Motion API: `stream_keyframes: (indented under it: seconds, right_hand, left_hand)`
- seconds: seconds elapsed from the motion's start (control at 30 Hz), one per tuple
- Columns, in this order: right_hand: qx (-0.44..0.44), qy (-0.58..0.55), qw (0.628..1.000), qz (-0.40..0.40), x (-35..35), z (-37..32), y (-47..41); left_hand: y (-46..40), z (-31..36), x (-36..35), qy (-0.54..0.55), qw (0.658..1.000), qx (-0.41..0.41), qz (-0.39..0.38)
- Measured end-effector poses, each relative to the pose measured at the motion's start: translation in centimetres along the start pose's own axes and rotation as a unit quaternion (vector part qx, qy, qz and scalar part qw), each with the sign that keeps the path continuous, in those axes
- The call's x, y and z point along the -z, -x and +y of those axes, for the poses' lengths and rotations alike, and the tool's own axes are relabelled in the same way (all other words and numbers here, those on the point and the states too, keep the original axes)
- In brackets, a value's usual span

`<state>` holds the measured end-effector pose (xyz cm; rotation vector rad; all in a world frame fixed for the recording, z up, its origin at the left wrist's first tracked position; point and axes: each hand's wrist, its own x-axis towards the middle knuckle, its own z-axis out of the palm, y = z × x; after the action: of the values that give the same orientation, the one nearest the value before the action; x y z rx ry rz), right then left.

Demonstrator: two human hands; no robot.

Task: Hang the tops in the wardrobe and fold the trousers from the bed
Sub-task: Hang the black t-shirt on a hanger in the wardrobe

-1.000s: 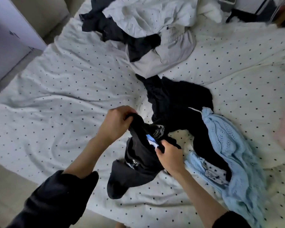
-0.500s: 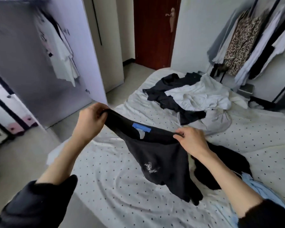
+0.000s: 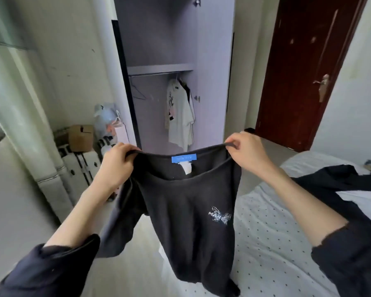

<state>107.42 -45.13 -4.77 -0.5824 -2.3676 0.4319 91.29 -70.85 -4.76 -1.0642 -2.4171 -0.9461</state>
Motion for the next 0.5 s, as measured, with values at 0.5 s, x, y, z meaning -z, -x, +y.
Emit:
stream_keyframes:
  seconds: [0.5]
  right_hand:
    - [0.029, -0.101, 0.990, -0.096, -21.7, -6.5, -22.0]
  left_hand:
    - [-16.5, -21.3, -1.5, -0.076, 0.992, 0.088, -0.037]
